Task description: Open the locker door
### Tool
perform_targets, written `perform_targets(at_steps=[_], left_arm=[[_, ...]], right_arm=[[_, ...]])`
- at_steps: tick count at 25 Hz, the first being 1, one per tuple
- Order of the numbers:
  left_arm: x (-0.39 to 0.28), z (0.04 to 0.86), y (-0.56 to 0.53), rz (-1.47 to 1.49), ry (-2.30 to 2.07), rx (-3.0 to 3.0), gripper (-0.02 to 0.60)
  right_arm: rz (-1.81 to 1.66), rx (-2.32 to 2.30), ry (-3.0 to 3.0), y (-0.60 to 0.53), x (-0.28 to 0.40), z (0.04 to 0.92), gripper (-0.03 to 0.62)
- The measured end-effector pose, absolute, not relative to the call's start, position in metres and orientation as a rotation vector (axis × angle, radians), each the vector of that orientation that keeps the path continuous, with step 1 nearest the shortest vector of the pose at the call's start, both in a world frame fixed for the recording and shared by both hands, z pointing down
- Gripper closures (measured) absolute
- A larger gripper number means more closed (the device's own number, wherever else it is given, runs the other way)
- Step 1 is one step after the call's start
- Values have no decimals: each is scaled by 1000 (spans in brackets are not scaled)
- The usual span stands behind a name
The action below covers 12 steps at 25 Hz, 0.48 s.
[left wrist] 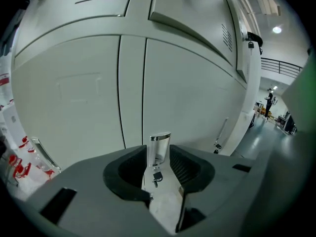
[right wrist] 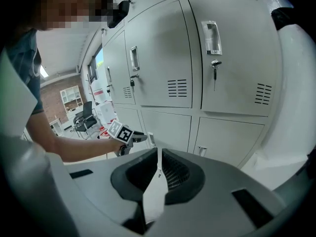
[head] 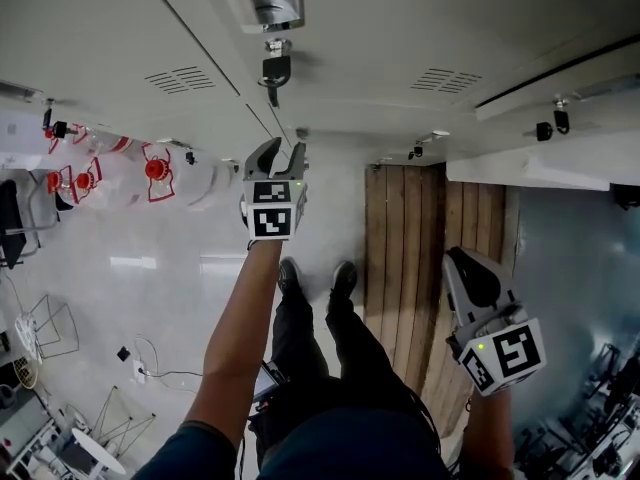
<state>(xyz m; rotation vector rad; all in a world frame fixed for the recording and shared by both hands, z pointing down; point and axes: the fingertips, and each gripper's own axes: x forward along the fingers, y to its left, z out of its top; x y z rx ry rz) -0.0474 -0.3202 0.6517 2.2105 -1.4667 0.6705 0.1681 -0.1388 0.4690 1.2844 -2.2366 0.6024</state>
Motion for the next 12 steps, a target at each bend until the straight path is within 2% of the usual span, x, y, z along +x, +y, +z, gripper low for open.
perform_targets(at_steps=[12], left_arm=[[-47, 684, -343, 610, -1592, 2077, 431]], right_arm=[[674, 1267, -2196, -132, 171, 506, 556]])
